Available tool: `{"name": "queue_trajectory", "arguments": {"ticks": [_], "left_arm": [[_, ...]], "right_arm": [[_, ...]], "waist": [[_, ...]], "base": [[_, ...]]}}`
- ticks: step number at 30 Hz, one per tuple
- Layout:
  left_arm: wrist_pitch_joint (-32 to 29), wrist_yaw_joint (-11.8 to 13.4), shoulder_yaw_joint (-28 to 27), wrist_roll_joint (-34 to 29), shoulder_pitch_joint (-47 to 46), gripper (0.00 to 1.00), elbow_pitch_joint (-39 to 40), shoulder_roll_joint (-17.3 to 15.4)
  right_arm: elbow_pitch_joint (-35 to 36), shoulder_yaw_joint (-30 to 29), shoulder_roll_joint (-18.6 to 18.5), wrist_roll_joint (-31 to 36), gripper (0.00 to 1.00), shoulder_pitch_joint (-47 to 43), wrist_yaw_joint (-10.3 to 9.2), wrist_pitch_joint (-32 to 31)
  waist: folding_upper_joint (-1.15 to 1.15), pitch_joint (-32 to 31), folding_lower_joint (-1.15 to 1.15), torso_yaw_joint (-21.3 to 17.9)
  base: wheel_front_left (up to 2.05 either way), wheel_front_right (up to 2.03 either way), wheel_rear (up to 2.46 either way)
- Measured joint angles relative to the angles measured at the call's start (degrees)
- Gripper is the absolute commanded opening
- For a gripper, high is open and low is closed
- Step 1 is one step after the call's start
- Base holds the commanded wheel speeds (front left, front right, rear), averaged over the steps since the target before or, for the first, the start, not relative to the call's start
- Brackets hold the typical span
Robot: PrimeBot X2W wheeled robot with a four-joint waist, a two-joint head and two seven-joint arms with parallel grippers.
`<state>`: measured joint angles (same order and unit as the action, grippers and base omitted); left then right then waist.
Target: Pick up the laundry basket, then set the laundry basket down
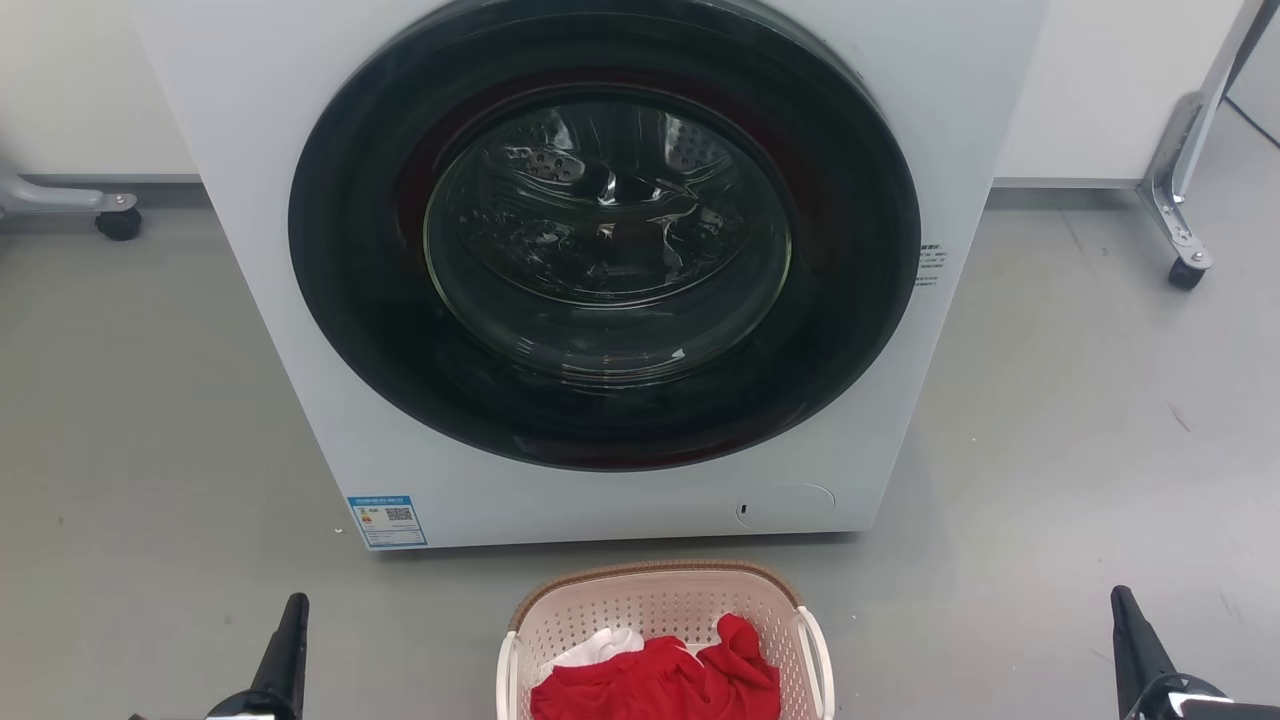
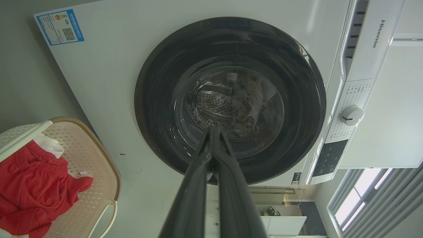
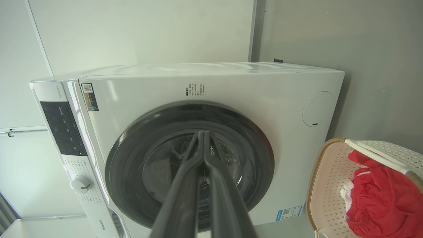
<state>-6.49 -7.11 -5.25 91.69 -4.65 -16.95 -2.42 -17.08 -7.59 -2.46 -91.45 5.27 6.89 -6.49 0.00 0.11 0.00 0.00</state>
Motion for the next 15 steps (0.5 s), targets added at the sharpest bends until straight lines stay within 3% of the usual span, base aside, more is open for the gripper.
{"name": "queue_trajectory", "arguments": {"ticks": [15], "left_arm": [[0.0, 0.0, 0.0, 0.0, 0.0, 0.0, 0.0, 0.0]], "right_arm": [[0.0, 0.0, 0.0, 0.0, 0.0, 0.0, 0.0, 0.0]], "waist": [[0.0, 0.0, 0.0, 0.0]], "base": [[0.0, 0.0, 0.0]]}}
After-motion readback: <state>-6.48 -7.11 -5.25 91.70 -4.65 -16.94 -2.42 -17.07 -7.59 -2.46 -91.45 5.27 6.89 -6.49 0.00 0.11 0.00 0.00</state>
